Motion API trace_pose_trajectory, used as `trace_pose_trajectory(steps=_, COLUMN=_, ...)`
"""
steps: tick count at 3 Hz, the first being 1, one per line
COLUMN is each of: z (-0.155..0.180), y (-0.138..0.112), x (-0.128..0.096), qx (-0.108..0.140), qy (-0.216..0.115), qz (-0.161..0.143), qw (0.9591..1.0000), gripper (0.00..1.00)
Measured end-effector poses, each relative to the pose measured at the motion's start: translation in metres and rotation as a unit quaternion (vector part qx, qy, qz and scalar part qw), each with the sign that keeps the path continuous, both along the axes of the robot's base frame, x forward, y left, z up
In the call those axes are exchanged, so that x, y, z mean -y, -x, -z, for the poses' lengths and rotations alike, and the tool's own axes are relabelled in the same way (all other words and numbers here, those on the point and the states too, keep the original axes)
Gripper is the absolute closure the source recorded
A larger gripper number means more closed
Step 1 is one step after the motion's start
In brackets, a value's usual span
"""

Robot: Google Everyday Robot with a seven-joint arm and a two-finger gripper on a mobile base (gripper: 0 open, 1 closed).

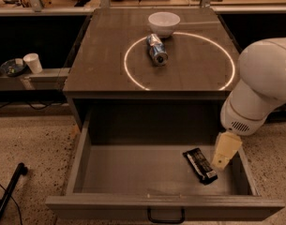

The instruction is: Pick rxbar chocolate from top drawer and place on counter

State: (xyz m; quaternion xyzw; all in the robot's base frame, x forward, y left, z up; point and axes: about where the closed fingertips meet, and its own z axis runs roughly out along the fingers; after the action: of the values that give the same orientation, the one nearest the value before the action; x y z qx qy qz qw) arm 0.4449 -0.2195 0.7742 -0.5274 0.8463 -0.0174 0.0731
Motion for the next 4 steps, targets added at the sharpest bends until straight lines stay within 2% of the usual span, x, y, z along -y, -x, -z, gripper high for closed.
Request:
trace_pose_trajectory(steps=1, z=0.001, y=0.006, x=-0.008, qx=-0.001, qy=0.002, qz=-0.043, qw=0.9991, gripper=0.00)
trace_pose_trajectory(steps=2, z=0.006, y=0.005, x=-0.010, qx=-0.006, qy=-0.017, qz=-0.047, qw=0.9987, gripper=0.00)
trace_pose_trajectory(steps=3, z=0.036, y=0.000, x=-0.029, qx=-0.015, qy=-0.048, qz=-0.032, qw=0.9982, gripper=0.00)
trace_pose_trajectory(steps=4, z=0.067, y=-0.007, x=-0.049, qx=-0.013, qy=-0.069, qz=-0.018, qw=0.9973, gripper=0.00)
